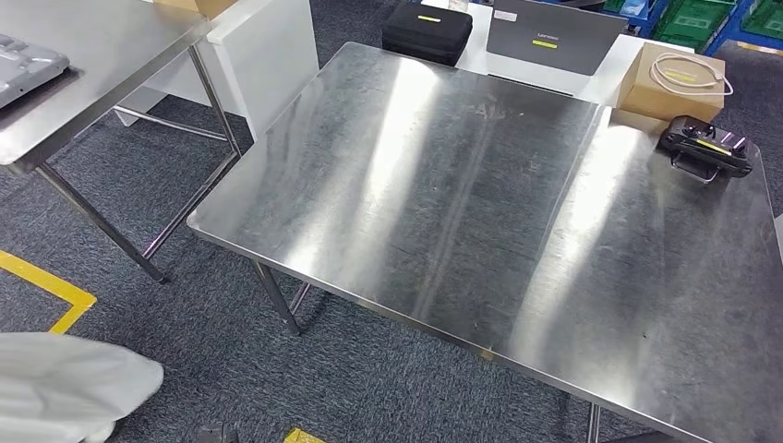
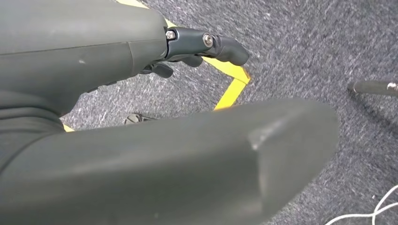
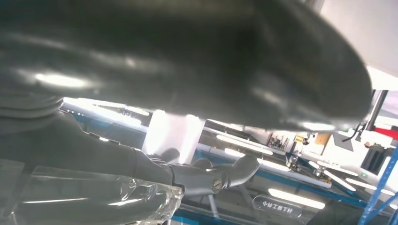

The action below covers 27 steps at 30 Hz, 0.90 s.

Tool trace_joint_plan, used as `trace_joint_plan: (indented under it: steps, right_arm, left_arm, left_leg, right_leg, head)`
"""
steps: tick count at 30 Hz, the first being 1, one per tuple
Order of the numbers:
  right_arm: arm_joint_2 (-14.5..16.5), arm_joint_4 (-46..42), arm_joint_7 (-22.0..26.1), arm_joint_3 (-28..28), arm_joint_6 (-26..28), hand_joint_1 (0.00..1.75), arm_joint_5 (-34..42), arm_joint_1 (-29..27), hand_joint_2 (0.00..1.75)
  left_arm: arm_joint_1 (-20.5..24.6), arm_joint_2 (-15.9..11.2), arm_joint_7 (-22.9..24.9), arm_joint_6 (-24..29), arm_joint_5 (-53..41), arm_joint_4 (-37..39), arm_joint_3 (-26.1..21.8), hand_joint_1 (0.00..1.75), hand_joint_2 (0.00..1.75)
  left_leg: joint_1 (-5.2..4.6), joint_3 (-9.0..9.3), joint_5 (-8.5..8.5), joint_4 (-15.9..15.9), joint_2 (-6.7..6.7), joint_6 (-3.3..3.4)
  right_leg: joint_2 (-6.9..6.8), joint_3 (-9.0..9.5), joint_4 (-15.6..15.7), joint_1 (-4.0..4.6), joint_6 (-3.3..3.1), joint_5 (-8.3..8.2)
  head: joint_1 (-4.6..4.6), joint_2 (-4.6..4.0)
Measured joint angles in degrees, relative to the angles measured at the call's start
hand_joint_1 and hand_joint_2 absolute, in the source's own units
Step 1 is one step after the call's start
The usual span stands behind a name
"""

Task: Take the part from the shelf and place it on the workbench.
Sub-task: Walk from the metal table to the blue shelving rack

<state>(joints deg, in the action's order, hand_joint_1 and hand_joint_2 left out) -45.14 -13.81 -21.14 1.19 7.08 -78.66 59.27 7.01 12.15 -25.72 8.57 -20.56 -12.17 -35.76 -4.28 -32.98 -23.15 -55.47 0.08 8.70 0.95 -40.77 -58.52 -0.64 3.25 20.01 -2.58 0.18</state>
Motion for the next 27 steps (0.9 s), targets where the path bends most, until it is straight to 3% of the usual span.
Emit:
trace_joint_plan:
  steps: [2, 4, 5, 6, 8, 10, 12, 14, 16, 18, 19, 20, 21, 24, 25, 27]
  right_arm:
    - [-0.12, 0.01, 0.01, -0.10, 0.00, 0.00, 0.02, -0.25, 0.00]
    - [-0.13, 0.02, 0.10, -0.17, 0.00, 0.00, 0.08, -0.82, 0.00]
    - [-0.13, 0.02, 0.19, -0.21, 0.01, 0.00, 0.11, -1.07, 0.00]
    - [-0.16, 0.02, 0.28, -0.26, 0.03, 0.00, 0.17, -1.23, 0.00]
    - [-0.25, 0.01, 0.44, -0.36, 0.08, 0.00, 0.32, -1.32, 0.00]
    - [-0.36, -0.04, 0.62, -0.50, 0.21, 0.00, 0.48, -1.61, 0.00]
    - [-0.33, -0.10, 0.76, -0.77, 0.37, 0.00, 0.55, -2.08, 0.00]
    - [-0.21, -0.12, 0.83, -1.10, 0.52, 0.00, 0.60, -2.28, 0.00]
    - [-0.15, -0.14, 0.87, -1.30, 0.64, 0.00, 0.64, -2.41, 0.00]
    - [-0.11, -0.16, 0.90, -1.39, 0.68, 0.00, 0.66, -2.56, 0.00]
    - [-0.11, -0.16, 0.90, -1.46, 0.68, 0.00, 0.65, -2.60, 0.00]
    - [-0.11, -0.16, 0.90, -1.52, 0.68, 0.00, 0.64, -2.63, 0.00]
    - [-0.12, -0.16, 0.90, -1.58, 0.68, 0.00, 0.61, -2.67, 0.00]
    - [-0.29, -0.34, 0.87, -1.65, 0.67, 0.00, 0.40, -2.60, 0.00]
    - [-0.32, -0.42, 0.86, -1.66, 0.65, 0.00, 0.31, -2.51, 0.00]
    - [-0.29, -0.46, 0.85, -1.67, 0.60, 0.00, 0.15, -2.39, 0.00]
  left_arm:
    - [-0.02, 0.03, 0.01, -0.02, -0.01, 0.00, 0.01, 0.00, 0.00]
    - [-0.05, 0.03, 0.04, -0.09, -0.02, 0.00, 0.02, 0.00, 0.00]
    - [-0.05, 0.03, 0.06, -0.13, -0.04, 0.00, 0.03, 0.00, 0.00]
    - [-0.04, 0.04, 0.08, -0.15, -0.05, 0.00, 0.07, 0.00, 0.00]
    - [0.03, 0.04, 0.08, -0.16, -0.09, -0.01, 0.20, 0.00, 0.00]
    - [0.13, 0.03, 0.07, -0.17, -0.10, -0.02, 0.33, 0.00, 0.00]
    - [0.17, -0.01, 0.03, -0.16, -0.11, -0.02, 0.40, 0.00, 0.00]
    - [0.16, -0.14, 0.01, -0.13, -0.11, -0.03, 0.44, 0.00, 0.00]
    - [0.17, -0.20, 0.00, -0.12, -0.11, -0.04, 0.46, 0.00, 0.00]
    - [0.17, -0.17, 0.00, -0.13, -0.10, -0.04, 0.47, 0.00, 0.00]
    - [0.16, -0.17, 0.01, -0.13, -0.10, -0.04, 0.47, 0.00, 0.00]
    - [0.16, -0.17, 0.01, -0.14, -0.09, -0.03, 0.48, 0.00, 0.00]
    - [0.17, -0.17, 0.02, -0.14, -0.09, -0.03, 0.49, 0.00, 0.00]
    - [0.25, -0.19, 0.01, -0.15, -0.09, -0.05, 0.49, 0.00, 0.00]
    - [0.27, -0.20, 0.02, -0.15, -0.09, -0.05, 0.49, 0.00, 0.00]
    - [0.25, -0.19, 0.03, -0.15, -0.09, -0.04, 0.50, 0.00, 0.00]
  left_leg:
    - [0.08, -0.19, 0.42, 0.17, 0.11, 0.28]
    - [0.07, -0.59, 0.64, 0.12, 0.18, 0.16]
    - [0.08, -0.78, 0.75, 0.07, 0.18, 0.03]
    - [0.10, -0.97, 0.83, -0.04, 0.18, -0.10]
    - [-0.05, -1.39, 0.78, -0.63, 0.19, -0.43]
    - [-0.29, -1.83, 0.60, -1.34, 0.21, -0.78]
    - [-0.35, -2.16, 0.58, -1.68, 0.26, -1.00]
    - [-0.14, -2.84, -0.67, -3.08, 0.03, -1.80]
    - [0.75, -4.92, -4.92, -8.74, -0.28, -3.46]
    - [2.18, -7.81, -9.73, -17.14, -0.32, -4.91]
    - [2.83, -8.48, -10.85, -19.71, -0.31, -5.35]
    - [3.37, -7.96, -10.81, -19.91, -0.30, -5.66]
    - [3.74, -6.30, -9.78, -17.76, -0.31, -5.82]
    - [3.92, 1.51, -5.83, -5.34, -0.43, -5.51]
    - [3.75, 2.83, -5.28, -3.03, -0.44, -5.29]
    - [3.31, 2.91, -4.81, -2.31, -0.35, -4.85]
  right_leg:
    - [-0.22, -3.12, -8.27, -0.06, -0.56, 4.32]
    - [-0.30, -4.87, -14.53, -0.19, -0.26, 7.17]
    - [-0.37, -3.97, -14.15, -0.30, 0.17, 7.33]
    - [-0.53, -1.78, -11.43, -0.47, 0.74, 6.86]
    - [-1.08, 4.21, -2.67, -0.80, 1.52, 5.34]
    - [-1.25, 7.22, 2.08, -0.77, 1.05, 4.54]
    - [-1.05, 7.15, 2.33, -0.80, 0.08, 4.21]
    - [-1.02, 7.00, 2.38, -1.34, -0.64, 3.77]
    - [-1.02, 6.71, 2.41, -1.73, -1.25, 3.32]
    - [-1.02, 6.25, 2.39, -1.81, -1.36, 3.00]
    - [-1.01, 6.02, 2.38, -1.85, -1.34, 2.82]
    - [-0.98, 5.79, 2.38, -1.90, -1.19, 2.64]
    - [-0.94, 5.63, 2.39, -1.97, -1.04, 2.47]
    - [-0.90, 5.43, 2.49, -2.16, -0.23, 1.86]
    - [-0.92, 5.40, 2.56, -2.19, 0.14, 1.60]
    - [-0.97, 5.38, 2.99, -2.17, 1.07, 0.95]
  head:
    - [0.07, 0.00]
    - [0.10, 0.00]
    - [0.13, 0.00]
    - [0.14, 0.00]
    - [0.21, 0.00]
    - [0.27, 0.00]
    - [0.30, 0.00]
    - [0.37, 0.00]
    - [0.35, 0.00]
    - [0.31, 0.00]
    - [0.31, 0.00]
    - [0.31, 0.00]
    - [0.30, 0.00]
    - [0.35, 0.00]
    - [0.32, 0.00]
    - [0.32, 0.00]
